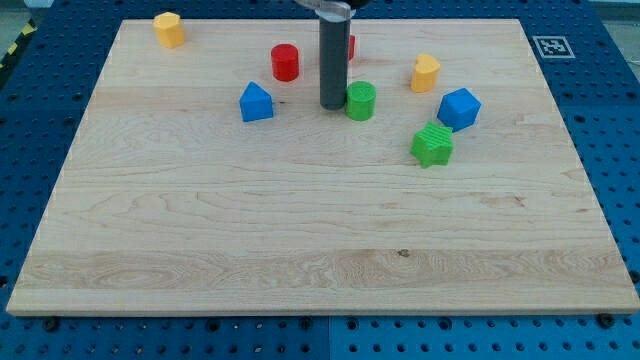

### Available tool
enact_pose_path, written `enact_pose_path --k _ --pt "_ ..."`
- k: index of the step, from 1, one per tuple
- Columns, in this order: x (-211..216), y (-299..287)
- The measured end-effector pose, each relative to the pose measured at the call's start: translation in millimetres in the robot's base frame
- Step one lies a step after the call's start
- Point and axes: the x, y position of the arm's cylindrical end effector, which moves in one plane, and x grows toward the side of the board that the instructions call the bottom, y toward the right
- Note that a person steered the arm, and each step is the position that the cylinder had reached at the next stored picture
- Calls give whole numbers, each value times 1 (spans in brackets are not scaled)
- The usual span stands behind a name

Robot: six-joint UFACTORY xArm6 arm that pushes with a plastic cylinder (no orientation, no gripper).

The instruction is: Point your arm at the blue cube

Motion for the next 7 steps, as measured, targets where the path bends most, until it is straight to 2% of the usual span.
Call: enact_pose_path --k 1,3,4,5,6,7 --pt "34 6" --pt "135 83" --pt "142 160" --pt "132 227" --pt "128 229" --pt "79 229"
